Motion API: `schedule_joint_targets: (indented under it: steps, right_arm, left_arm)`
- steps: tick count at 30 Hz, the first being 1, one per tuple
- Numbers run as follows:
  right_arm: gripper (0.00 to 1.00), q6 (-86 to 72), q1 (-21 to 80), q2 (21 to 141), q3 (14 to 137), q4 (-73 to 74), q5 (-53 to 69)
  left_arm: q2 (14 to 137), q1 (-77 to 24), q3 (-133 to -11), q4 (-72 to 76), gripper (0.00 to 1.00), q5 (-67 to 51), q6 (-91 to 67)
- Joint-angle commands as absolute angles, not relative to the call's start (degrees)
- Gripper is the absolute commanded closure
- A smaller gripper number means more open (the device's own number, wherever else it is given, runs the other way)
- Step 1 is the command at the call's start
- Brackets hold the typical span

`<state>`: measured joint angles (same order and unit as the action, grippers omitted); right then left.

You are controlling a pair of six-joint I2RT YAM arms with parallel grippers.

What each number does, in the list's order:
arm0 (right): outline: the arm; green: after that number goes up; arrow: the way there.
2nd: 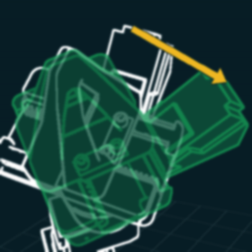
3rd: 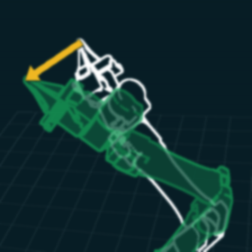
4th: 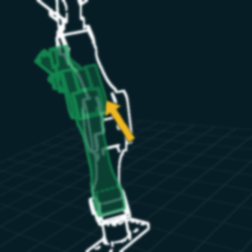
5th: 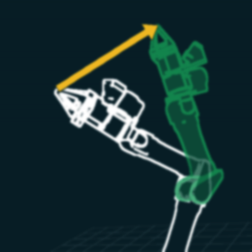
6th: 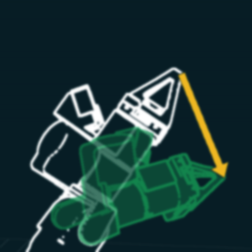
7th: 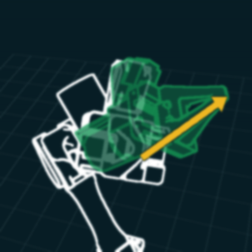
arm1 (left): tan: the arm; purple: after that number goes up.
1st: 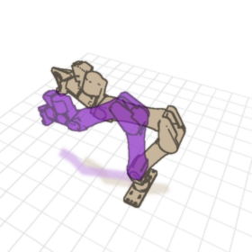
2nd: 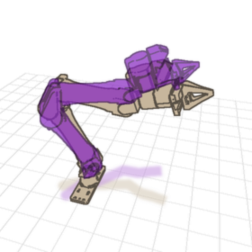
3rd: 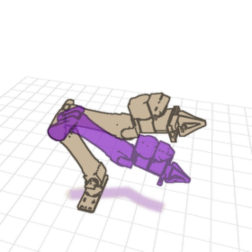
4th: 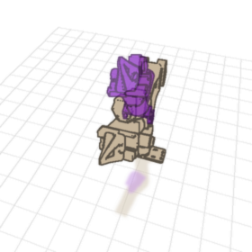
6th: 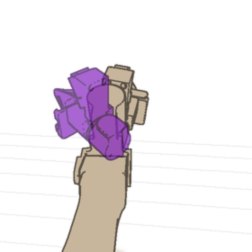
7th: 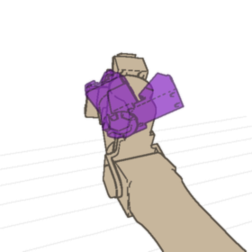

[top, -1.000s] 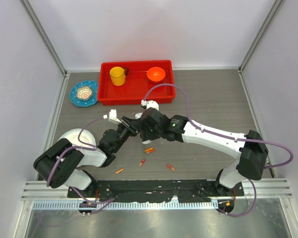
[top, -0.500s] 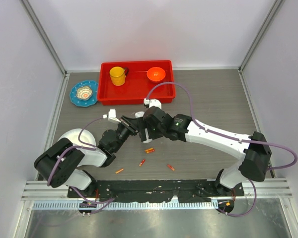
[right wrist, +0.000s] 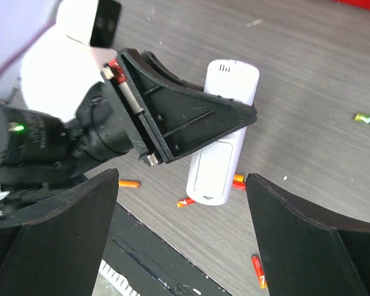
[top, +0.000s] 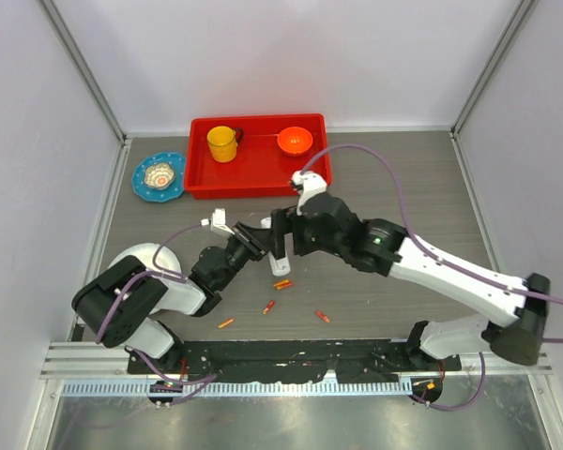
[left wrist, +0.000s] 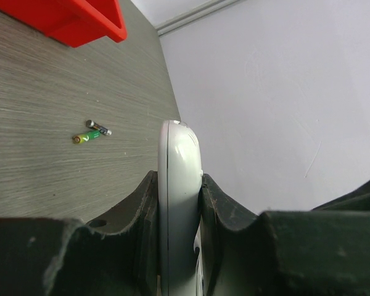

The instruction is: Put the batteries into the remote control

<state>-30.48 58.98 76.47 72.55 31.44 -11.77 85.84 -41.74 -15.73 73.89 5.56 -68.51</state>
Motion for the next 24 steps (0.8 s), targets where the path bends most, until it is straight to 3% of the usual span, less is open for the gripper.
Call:
schedule_joint_targets:
  steps: [1, 15, 19, 24]
  right_arm:
    - [0.1, -27.8, 56.1, 66.3, 65.5, 24.7, -10.6]
    - [0.1, -38.7, 37.3, 52.9, 37.9, -6.8, 26.2]
    - [0.08, -46.3, 34.9, 53.3, 32.3, -20.7, 32.5]
    - [0.08, -49.7, 34.8, 56.9, 29.1, -27.1, 35.4]
  left_arm:
    - [85.2, -41.0, -17.7, 88.6, 1.0, 4.1, -71.8]
    - [82.4, -36.0, -19.5, 88.6, 1.0, -13.9, -81.6]
    - [83.1, -35.8, -20.5, 88.6, 1.0, -16.5, -82.4]
    - [83.7, -35.7, -22.0, 88.6, 1.0, -18.5, -83.1]
